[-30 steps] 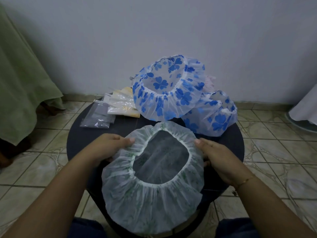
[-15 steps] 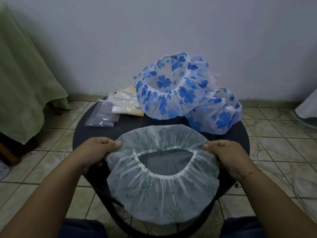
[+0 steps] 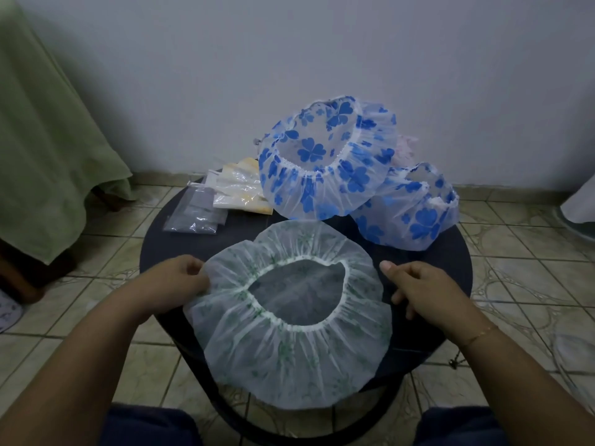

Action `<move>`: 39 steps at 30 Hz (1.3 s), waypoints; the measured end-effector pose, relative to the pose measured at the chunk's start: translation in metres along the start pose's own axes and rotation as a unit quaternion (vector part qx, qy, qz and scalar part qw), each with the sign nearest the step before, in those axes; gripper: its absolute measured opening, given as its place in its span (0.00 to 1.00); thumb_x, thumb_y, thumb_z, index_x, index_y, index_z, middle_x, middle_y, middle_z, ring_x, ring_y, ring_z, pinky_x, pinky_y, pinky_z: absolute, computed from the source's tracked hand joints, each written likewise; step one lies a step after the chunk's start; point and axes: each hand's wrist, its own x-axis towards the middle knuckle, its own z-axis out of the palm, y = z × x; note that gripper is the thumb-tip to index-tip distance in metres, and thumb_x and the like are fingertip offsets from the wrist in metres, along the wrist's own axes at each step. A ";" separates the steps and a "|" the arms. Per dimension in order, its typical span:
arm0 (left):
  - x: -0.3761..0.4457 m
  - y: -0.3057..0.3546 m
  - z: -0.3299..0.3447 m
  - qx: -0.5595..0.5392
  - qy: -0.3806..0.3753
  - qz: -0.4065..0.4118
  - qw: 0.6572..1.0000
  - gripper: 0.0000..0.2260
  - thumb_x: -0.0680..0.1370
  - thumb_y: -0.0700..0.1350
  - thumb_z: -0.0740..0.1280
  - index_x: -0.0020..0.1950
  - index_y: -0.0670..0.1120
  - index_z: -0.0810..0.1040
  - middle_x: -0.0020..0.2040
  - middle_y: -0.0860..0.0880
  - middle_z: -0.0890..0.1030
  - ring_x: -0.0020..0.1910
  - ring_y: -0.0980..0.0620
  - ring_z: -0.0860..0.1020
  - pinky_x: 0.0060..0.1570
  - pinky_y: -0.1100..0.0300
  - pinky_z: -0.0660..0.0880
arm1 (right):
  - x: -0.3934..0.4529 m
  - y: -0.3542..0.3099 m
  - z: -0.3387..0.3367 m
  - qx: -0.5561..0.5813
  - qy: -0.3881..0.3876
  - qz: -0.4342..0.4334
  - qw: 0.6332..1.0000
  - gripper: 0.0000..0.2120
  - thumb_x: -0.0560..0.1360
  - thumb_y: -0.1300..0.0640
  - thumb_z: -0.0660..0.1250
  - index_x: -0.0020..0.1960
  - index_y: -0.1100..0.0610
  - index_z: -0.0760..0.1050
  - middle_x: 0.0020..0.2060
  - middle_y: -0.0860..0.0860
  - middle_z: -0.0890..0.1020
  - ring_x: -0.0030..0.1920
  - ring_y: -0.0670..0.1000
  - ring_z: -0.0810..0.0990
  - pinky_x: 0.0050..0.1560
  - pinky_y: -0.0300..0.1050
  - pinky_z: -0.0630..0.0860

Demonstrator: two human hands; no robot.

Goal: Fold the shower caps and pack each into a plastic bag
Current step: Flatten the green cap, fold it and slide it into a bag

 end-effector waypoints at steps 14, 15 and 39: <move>-0.003 0.015 0.006 -0.030 0.056 0.053 0.997 0.30 0.66 0.70 0.61 0.40 0.42 0.78 0.39 0.48 0.80 0.40 0.50 0.78 0.43 0.55 0.72 | 0.000 -0.002 0.005 0.023 -0.068 -0.007 0.997 0.32 0.69 0.46 0.72 0.67 0.54 0.65 0.46 0.52 0.80 0.45 0.48 0.79 0.38 0.38 0.70; -0.005 0.018 0.008 -0.015 0.071 0.050 0.996 0.32 0.64 0.71 0.60 0.38 0.41 0.76 0.36 0.48 0.78 0.37 0.50 0.77 0.38 0.56 0.70 | 0.001 0.000 0.004 -0.037 -0.053 -0.006 0.998 0.29 0.68 0.42 0.71 0.63 0.54 0.69 0.47 0.52 0.79 0.45 0.49 0.78 0.37 0.39 0.70; 0.013 0.017 0.032 -0.194 0.018 0.031 0.980 0.15 0.71 0.57 0.72 0.49 0.47 0.78 0.41 0.49 0.82 0.34 0.53 0.78 0.36 0.59 0.73 | 0.004 0.000 0.014 0.184 -0.038 -0.020 0.982 0.16 0.70 0.63 0.73 0.55 0.58 0.74 0.44 0.61 0.82 0.39 0.51 0.81 0.39 0.38 0.78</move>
